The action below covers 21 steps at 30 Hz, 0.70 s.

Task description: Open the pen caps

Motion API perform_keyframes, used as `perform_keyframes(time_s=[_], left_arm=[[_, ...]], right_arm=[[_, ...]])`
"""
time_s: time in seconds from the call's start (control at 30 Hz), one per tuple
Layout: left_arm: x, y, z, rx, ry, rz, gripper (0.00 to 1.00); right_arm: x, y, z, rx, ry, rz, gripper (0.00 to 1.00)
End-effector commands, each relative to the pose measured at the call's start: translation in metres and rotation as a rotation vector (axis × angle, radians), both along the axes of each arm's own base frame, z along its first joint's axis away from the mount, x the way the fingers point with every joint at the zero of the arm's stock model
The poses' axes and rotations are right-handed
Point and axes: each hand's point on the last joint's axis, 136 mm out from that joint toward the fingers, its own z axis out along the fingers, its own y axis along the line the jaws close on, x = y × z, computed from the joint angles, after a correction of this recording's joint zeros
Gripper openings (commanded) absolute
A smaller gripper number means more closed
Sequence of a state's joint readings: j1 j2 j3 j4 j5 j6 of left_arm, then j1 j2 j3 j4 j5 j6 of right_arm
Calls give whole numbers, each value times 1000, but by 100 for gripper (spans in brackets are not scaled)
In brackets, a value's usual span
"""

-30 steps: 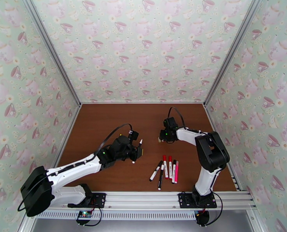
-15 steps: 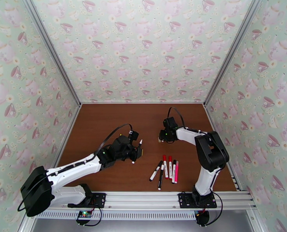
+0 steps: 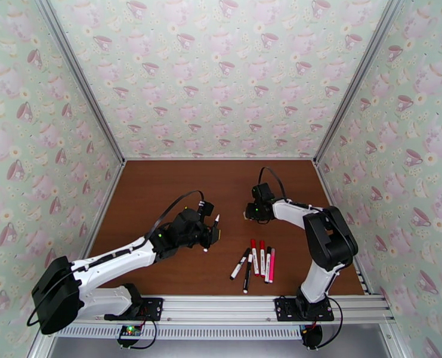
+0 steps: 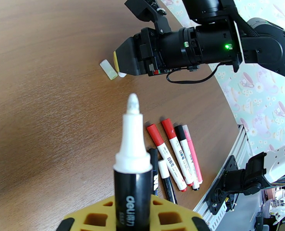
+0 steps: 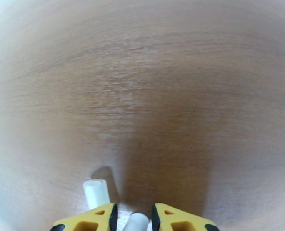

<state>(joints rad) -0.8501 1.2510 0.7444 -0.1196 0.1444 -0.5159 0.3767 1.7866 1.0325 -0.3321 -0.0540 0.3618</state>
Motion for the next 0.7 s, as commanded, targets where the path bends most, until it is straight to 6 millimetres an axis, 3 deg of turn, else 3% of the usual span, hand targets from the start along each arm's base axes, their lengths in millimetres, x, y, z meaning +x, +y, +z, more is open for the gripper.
perform_keyframes(time_s=[0.0, 0.37, 0.67], left_arm=[[3, -5, 13, -16, -33, -11, 13], [2, -6, 13, -17, -31, -17, 12], [0, -5, 24, -37, -38, -26, 12]], right_arm=[[-4, -4, 6, -38, -12, -5, 31], [-8, -6, 7, -71, -19, -13, 25], [-27, -9, 31, -70, 23, 9, 17]])
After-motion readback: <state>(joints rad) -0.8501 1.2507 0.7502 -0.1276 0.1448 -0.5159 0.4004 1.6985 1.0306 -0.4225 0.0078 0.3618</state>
